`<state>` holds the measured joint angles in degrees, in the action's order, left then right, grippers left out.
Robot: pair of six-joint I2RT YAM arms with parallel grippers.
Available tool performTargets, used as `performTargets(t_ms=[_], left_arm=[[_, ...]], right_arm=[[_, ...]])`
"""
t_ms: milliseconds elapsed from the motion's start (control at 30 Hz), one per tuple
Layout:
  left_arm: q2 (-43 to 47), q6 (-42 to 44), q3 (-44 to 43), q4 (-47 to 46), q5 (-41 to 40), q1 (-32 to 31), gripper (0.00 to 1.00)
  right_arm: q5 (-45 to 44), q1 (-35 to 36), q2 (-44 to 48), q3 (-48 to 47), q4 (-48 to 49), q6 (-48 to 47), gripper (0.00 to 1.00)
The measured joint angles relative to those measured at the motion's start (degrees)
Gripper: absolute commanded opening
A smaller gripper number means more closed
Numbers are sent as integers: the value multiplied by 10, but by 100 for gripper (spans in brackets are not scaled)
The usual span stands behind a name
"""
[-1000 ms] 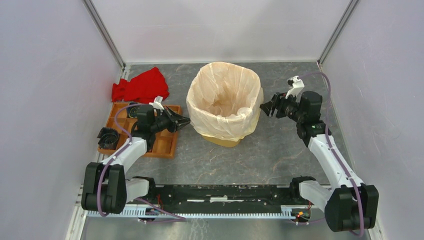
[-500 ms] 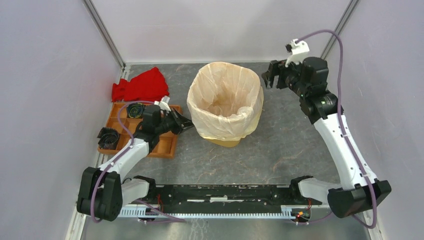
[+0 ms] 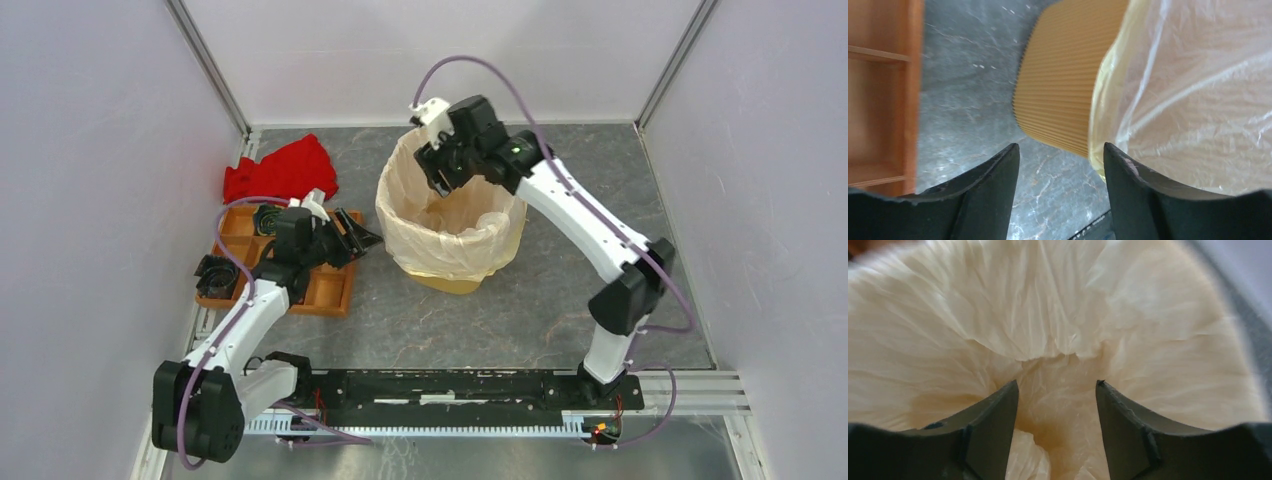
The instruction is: Put the trash bags into the trash bin
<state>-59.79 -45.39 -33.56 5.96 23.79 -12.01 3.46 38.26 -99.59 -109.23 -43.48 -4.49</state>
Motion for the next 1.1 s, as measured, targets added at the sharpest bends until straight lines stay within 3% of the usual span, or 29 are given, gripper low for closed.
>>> performTargets(t_ms=[67,167,300,367,533,1100], left_arm=[[3,14,-9,17,-12,14,74],[1,24,-29,39,-23,27,76],[-16,29,-61,38,-26,27,76],[-32,29,-70,24,-19,27,76],[-82,29,-77,-5,6,22,76],[-91,24,-72,-50,19,-4,76]], right_arm=[[-14,9,-41,-12,-37,-14,47],[-34,10,-86,-31,-82,-23,35],[-42,10,-96,-7,-96,-28,10],[-44,11,-93,19,-98,-28,6],[-40,15,-92,78,-106,-29,1],[-62,32,-153,90,-131,-37,0]])
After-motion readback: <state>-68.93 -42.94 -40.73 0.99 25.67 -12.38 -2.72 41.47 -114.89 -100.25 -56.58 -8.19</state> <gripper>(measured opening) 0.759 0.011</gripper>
